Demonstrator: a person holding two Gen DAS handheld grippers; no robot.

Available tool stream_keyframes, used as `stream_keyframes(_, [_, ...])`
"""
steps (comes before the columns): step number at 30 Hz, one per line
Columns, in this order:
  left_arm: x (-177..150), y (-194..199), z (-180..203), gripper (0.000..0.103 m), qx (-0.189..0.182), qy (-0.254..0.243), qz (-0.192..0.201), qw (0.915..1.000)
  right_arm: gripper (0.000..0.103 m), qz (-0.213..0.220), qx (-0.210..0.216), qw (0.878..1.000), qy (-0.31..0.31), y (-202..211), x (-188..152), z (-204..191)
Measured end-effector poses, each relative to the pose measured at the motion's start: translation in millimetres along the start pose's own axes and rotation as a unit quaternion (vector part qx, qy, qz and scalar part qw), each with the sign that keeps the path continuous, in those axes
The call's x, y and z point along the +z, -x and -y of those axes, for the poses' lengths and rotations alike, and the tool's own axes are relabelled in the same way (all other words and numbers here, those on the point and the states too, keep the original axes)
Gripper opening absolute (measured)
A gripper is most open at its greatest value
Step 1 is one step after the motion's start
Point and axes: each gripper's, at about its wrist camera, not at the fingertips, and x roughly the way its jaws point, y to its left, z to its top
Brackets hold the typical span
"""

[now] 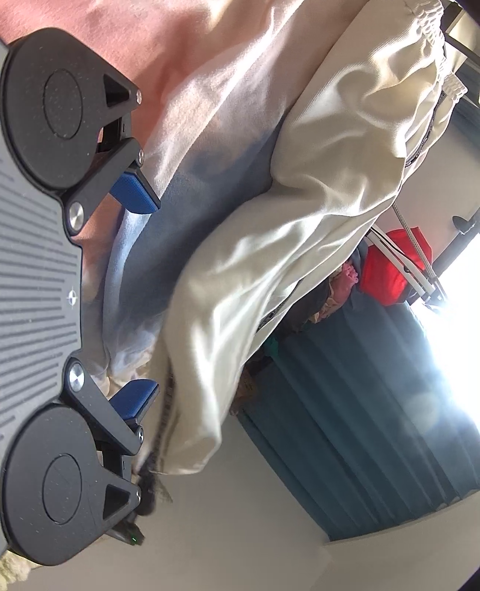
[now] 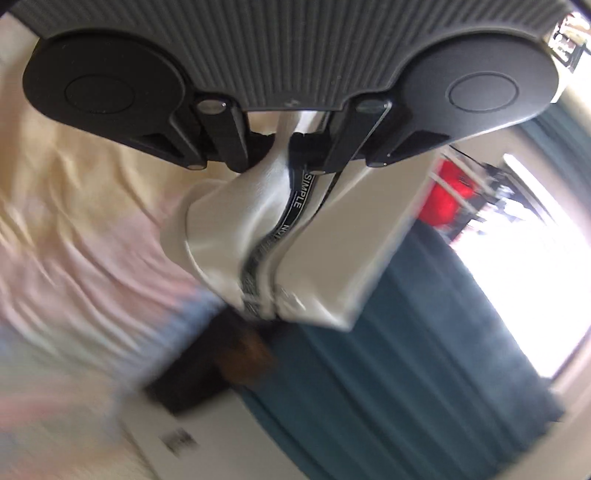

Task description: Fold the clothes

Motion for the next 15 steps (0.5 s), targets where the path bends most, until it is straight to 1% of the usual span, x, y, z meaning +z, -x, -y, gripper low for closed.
stream_keyframes(1, [-0.6,1.3,0.8,0.097,0.002,-0.004,0.001,1.0000,0.006,-0.023,-0.020,0.999,-0.014,-4.3,-9.2,21.6])
stream_keyframes(3, [-1.9,4.2,2.0,0.097,0.008,-0.014,0.005,0.9999,0.006,-0.052,-0.037,0.997,-0.042,-9.8,-30.4,60.2])
stream_keyframes(6, [-3.1,6.5,-3.2,0.097,0.023,0.004,0.007,0.9997,0.006,-0.081,-0.035,0.992,-0.090,-14.4,-47.7,92.8])
stream_keyframes(8, [-1.6,7.3,-8.2,0.097,0.034,0.020,0.008,0.9992,0.006,-0.070,-0.008,0.992,-0.107,-10.1,-43.6,94.6])
stream_keyframes(10, [3.7,11.0,-14.9,0.097,0.053,0.029,0.021,0.9980,0.006,-0.053,0.010,0.995,-0.087,-2.8,-40.1,84.6])
stream_keyframes(11, [8.9,14.8,-21.5,0.097,0.065,0.042,0.033,0.9965,0.006,-0.043,0.017,0.996,-0.077,0.3,-39.7,80.7])
stream_keyframes(13, [20.8,23.5,-36.3,0.097,0.091,0.071,0.061,0.9915,0.007,-0.036,0.019,0.996,-0.074,0.7,-43.1,81.2])
stream_keyframes(15, [35.1,31.1,-52.0,0.097,0.117,0.103,0.089,0.9838,0.008,-0.031,0.019,0.997,-0.072,0.2,-47.0,82.8])
